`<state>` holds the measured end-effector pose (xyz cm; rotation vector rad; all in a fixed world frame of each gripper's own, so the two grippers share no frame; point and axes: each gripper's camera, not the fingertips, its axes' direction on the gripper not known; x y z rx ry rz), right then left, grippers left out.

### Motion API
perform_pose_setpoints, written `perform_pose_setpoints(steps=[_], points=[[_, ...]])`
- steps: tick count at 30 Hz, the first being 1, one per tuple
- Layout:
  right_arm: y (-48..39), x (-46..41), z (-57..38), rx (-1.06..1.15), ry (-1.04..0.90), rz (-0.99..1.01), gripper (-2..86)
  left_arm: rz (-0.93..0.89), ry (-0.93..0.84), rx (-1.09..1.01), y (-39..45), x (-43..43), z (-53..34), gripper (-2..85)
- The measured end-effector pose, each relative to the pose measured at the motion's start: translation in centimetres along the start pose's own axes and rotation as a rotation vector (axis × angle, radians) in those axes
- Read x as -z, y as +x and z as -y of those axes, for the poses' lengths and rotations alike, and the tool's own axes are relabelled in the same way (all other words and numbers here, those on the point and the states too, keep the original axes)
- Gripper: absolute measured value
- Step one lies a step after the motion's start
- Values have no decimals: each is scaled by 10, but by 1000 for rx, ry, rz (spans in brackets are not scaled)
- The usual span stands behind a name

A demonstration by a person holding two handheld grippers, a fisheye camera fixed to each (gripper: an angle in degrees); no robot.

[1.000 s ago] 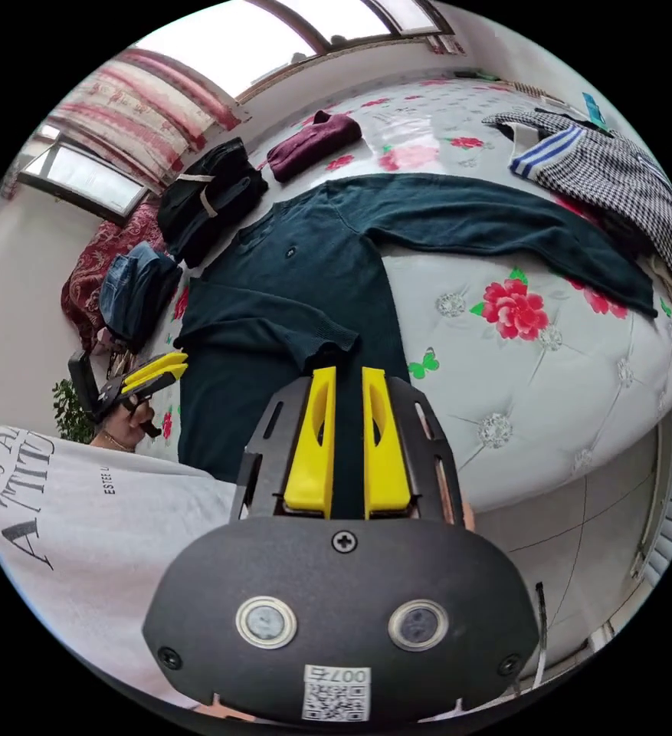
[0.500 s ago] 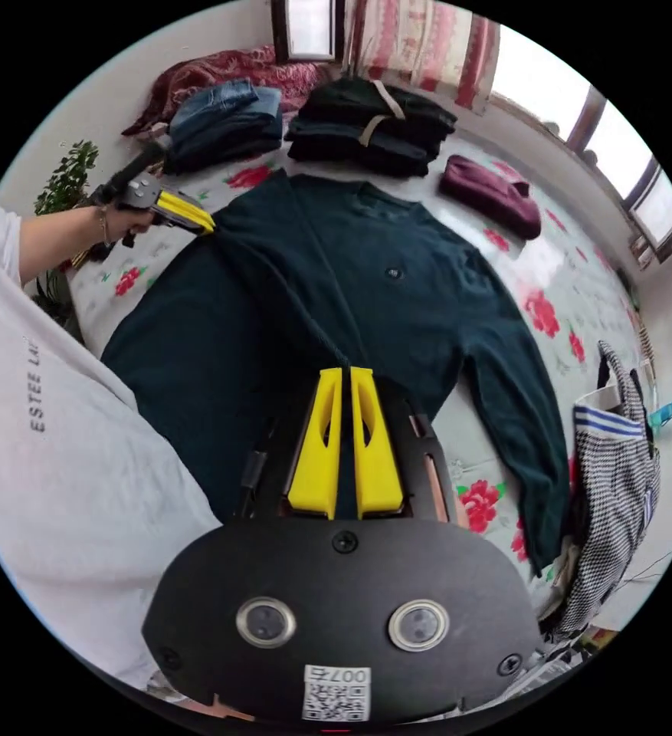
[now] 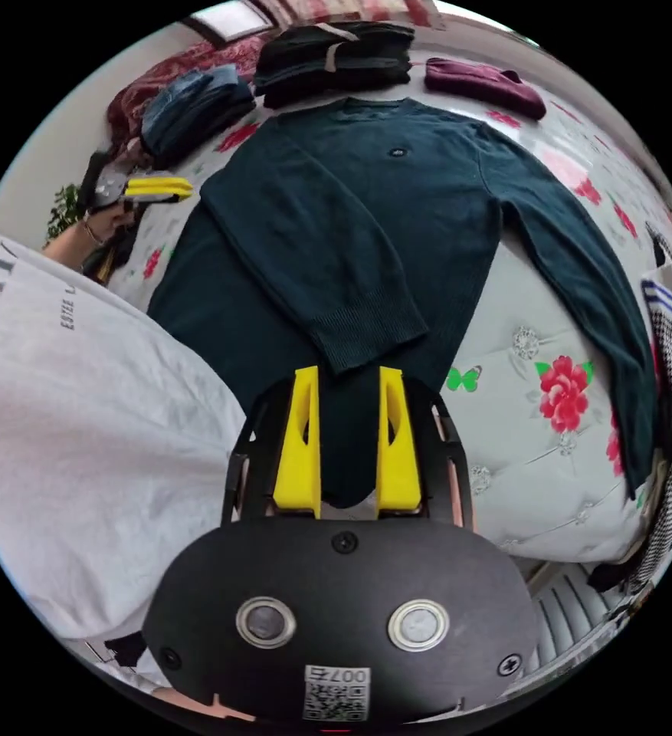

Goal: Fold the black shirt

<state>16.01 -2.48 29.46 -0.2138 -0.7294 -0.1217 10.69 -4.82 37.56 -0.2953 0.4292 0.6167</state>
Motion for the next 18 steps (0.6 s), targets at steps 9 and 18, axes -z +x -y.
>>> perform_pose_setpoints(steps=[9, 18], points=[[278, 118, -130, -1120, 706, 54, 98, -135, 7, 512, -51, 6, -33, -8], [354, 133, -149, -1362, 770, -239, 92, -184, -56, 596, -74, 6, -18, -9]])
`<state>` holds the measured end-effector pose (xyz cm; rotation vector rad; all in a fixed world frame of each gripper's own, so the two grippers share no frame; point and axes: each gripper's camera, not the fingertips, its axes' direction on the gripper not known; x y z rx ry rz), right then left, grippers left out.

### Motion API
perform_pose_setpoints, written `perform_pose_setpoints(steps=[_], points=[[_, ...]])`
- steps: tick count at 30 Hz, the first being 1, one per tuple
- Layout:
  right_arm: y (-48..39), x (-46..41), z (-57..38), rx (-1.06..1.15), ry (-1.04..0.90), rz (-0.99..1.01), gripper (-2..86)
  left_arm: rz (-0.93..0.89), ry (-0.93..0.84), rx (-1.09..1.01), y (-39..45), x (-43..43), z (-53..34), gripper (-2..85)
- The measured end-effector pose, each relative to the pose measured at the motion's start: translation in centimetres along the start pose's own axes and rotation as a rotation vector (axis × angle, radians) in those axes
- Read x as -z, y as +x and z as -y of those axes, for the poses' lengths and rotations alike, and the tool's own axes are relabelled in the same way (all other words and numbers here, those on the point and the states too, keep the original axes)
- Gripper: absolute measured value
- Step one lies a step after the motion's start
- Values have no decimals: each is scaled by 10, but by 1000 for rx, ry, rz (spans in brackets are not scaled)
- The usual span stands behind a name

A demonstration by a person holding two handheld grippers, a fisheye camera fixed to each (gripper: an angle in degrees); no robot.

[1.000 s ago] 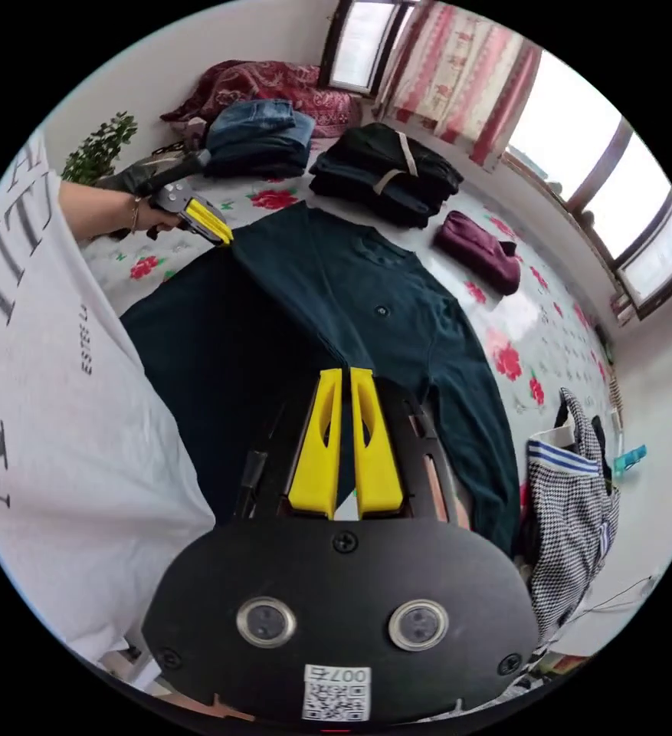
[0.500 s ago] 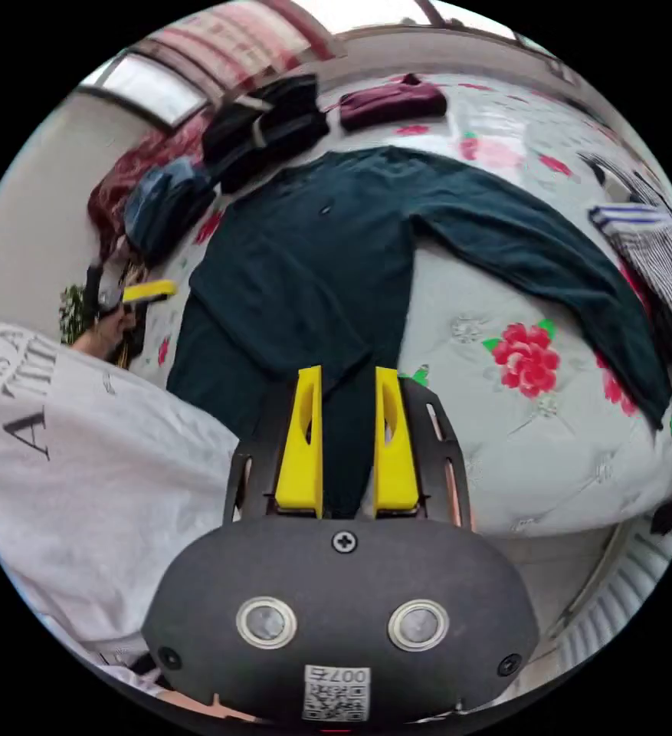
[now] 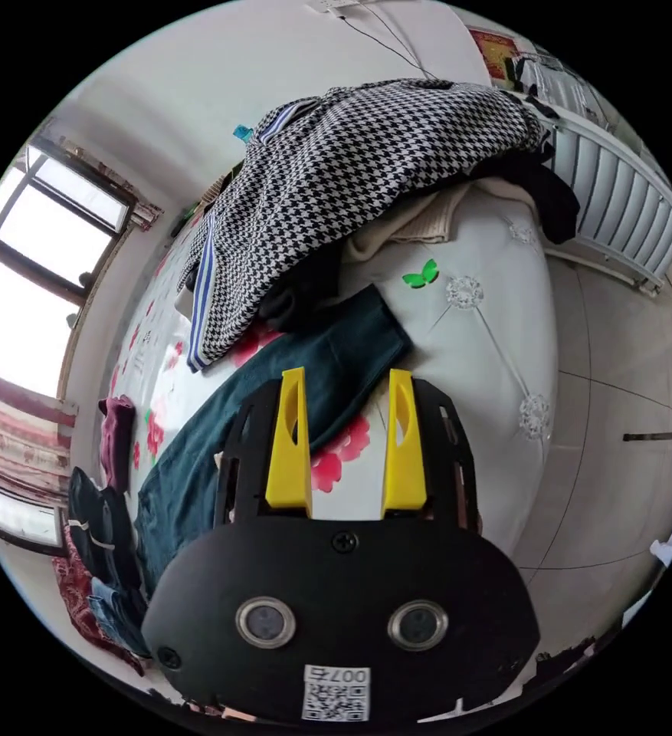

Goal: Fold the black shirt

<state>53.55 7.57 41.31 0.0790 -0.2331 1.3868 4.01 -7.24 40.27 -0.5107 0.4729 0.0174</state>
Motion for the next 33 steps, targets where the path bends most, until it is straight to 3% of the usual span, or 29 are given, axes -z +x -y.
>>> perform_pose_setpoints(steps=[2, 7, 13, 18, 21, 25, 30, 33], points=[[3, 1, 0, -18, 19, -70, 62, -12, 0, 8, -1, -1, 7, -9], [-1, 33, 14, 71, -15, 314, 10, -66, 22, 28, -8, 1, 19, -9], [-148, 141, -20, 642, -47, 761, 0, -105, 51, 30, -29, 8, 20, -9], [-267, 248, -174, 1211, -178, 1127, -1, -157, 126, 41, -56, 24, 8, -9], [-289, 269, -289, 1414, -332, 1260, -1, -188, 164, 27, -70, 34, -4, -7], [-288, 240, -440, 1560, -606, 1238, -1, -239, 199, 27, -93, 39, -24, 9], [-251, 114, -622, 1523, -1166, 815, -1, -295, 184, -9, -120, 31, -54, 63], [-239, 111, -645, 1556, -1169, 775, -1, -293, 174, -59, -123, 33, -61, 78]])
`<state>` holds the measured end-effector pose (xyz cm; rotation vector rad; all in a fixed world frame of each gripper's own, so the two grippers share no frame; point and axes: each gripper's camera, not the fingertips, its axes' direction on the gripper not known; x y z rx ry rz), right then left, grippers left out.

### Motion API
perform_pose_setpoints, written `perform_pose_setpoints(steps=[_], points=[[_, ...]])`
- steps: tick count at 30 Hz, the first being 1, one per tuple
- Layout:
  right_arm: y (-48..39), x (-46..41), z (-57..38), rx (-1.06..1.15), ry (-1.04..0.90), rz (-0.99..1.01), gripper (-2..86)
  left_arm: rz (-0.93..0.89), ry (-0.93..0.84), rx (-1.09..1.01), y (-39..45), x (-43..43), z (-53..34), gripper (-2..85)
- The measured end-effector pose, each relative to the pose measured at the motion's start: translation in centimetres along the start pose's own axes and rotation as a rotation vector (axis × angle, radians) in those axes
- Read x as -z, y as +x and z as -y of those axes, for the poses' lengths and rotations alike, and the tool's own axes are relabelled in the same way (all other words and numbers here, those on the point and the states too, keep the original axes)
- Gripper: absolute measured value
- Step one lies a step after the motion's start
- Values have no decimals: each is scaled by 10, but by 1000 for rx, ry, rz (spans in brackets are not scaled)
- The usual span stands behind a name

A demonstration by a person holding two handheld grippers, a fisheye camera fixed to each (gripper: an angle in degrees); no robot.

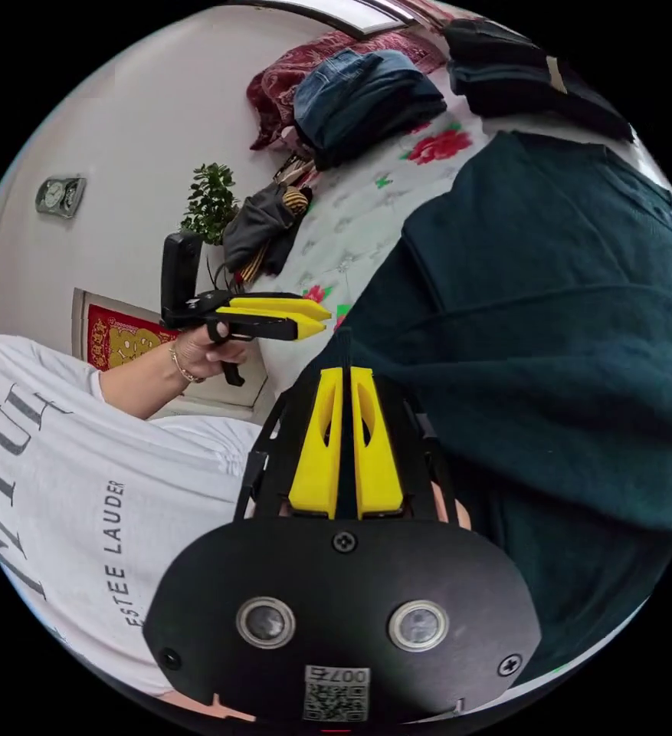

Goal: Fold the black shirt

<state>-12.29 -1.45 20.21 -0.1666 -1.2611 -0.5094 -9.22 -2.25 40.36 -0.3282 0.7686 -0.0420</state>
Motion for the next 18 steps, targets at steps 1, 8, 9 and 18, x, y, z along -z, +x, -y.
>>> perform_pose_setpoints(steps=[1, 8, 9, 18], points=[[-4, 0, 1, 15, 3, -12, -1, -4, 4, -11, 0, 1, -1, 80], [-43, 4, 8, 113, 115, -21, 4, -102, 43, -76, 0, 8, 8, 111], [-38, -10, 11, 91, 75, -17, 7, -74, 45, -80, -1, 7, 8, 107], [9, 46, -19, -66, 264, -270, 34, 54, -9, -118, 10, 6, 3, 86]])
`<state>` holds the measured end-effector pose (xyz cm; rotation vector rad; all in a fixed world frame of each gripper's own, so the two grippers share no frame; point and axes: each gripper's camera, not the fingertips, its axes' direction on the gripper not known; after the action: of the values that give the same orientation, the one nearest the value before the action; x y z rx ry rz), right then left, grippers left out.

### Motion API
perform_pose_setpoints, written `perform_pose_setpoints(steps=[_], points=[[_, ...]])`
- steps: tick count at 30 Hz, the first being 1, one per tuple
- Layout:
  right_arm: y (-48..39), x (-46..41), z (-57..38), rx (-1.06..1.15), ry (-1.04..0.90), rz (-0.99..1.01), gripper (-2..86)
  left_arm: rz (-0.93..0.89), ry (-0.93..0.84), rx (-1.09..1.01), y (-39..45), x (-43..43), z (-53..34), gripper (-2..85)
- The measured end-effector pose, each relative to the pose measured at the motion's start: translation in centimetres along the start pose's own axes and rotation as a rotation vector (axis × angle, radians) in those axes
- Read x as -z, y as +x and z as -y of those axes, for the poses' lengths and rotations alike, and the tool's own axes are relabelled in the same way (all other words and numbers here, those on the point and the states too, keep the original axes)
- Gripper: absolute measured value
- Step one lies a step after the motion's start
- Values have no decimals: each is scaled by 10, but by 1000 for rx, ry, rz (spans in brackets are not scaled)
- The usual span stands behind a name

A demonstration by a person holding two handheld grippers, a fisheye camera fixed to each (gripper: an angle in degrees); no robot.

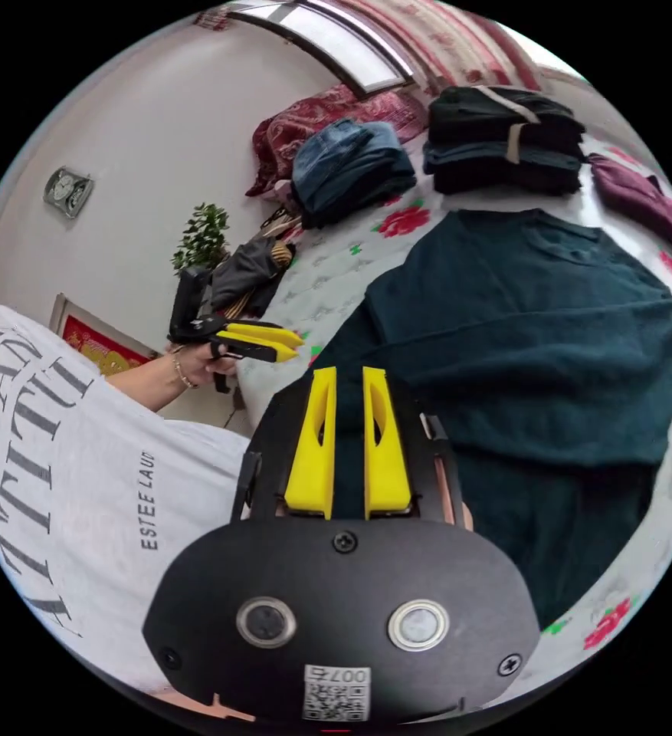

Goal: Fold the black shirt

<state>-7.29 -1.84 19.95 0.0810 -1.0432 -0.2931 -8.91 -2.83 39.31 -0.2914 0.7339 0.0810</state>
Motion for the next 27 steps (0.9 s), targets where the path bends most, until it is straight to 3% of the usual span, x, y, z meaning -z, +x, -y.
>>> perform_pose_setpoints(steps=[3, 7, 12, 19, 21, 27], points=[[74, 34, -5, -227, 73, -182, 37, -10, -25, -28, 11, -17, 17, 86], [127, 60, -16, -341, 104, -411, 38, 0, -93, -70, 29, -48, 44, 88], [140, 35, -19, -172, -66, -662, 34, 152, -236, -101, 54, -90, 62, 81], [158, -14, 24, -16, -181, -809, 25, 317, -313, -89, 75, -105, 78, 19], [188, 13, 19, -110, -107, -690, 23, 380, -322, -66, 77, -106, 81, -2], [253, 69, -16, -416, 137, -373, 38, 348, -281, 0, 78, -108, 84, 24]])
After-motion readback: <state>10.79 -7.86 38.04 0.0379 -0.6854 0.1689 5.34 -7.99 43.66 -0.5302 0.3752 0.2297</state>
